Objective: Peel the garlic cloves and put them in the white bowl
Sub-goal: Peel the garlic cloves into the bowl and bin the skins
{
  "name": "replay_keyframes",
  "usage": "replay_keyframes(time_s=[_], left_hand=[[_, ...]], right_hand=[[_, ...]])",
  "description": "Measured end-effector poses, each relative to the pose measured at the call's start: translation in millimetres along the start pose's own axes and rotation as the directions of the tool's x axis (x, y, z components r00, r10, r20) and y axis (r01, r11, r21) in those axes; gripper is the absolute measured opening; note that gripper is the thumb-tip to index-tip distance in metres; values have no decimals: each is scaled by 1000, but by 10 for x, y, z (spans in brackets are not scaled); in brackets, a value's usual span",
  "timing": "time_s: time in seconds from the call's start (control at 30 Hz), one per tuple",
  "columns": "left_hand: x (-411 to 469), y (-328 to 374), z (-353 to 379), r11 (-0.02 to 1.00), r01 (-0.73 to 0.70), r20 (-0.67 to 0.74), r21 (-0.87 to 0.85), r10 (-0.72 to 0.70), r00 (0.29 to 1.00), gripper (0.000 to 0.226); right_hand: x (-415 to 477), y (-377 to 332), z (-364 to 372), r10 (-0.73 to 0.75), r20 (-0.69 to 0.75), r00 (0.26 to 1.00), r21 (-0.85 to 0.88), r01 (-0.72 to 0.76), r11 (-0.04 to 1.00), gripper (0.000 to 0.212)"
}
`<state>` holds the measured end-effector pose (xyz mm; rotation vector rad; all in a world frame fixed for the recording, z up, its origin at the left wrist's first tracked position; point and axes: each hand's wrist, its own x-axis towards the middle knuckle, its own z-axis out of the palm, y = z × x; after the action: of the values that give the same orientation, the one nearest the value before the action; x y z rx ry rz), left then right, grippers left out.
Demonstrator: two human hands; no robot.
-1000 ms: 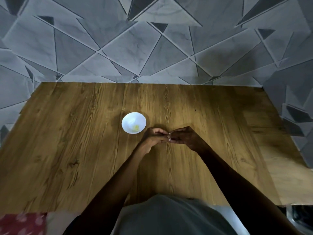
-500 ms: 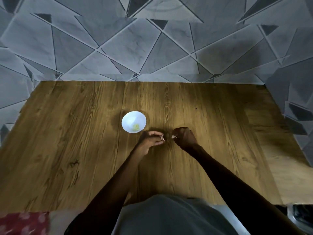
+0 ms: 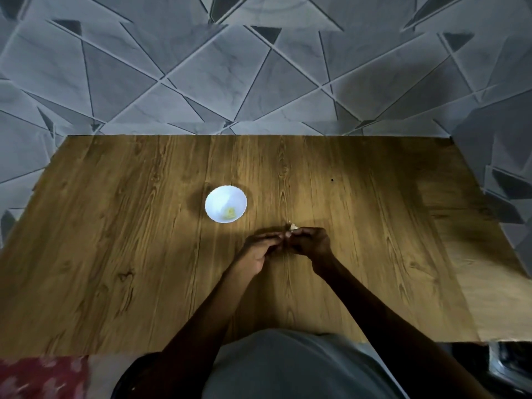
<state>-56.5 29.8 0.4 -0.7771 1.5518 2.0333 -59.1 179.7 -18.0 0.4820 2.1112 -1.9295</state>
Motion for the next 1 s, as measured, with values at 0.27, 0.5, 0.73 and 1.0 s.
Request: replay_keyframes(time_s=[0.27,0.5,0.73,1.0], left_hand=[[49,-184,-184,292,-264,84,919,511,856,45],[52,-237,-168,242,-235,81,941,516,853,48],[53,-218,-147,224,-204,69,953,494,867,48],[-40,-184,-43,731,-355,27,583,419,907,11]], right_hand=[[82,65,17,-100,-48,994,-715,36,698,22],[99,13,35,-136,0,991,-797,82,599,20],[-17,24,89,-179,-2,984,-847,93,524,20],[-19,26,-164,58,88,994,-74,-52,996,11]])
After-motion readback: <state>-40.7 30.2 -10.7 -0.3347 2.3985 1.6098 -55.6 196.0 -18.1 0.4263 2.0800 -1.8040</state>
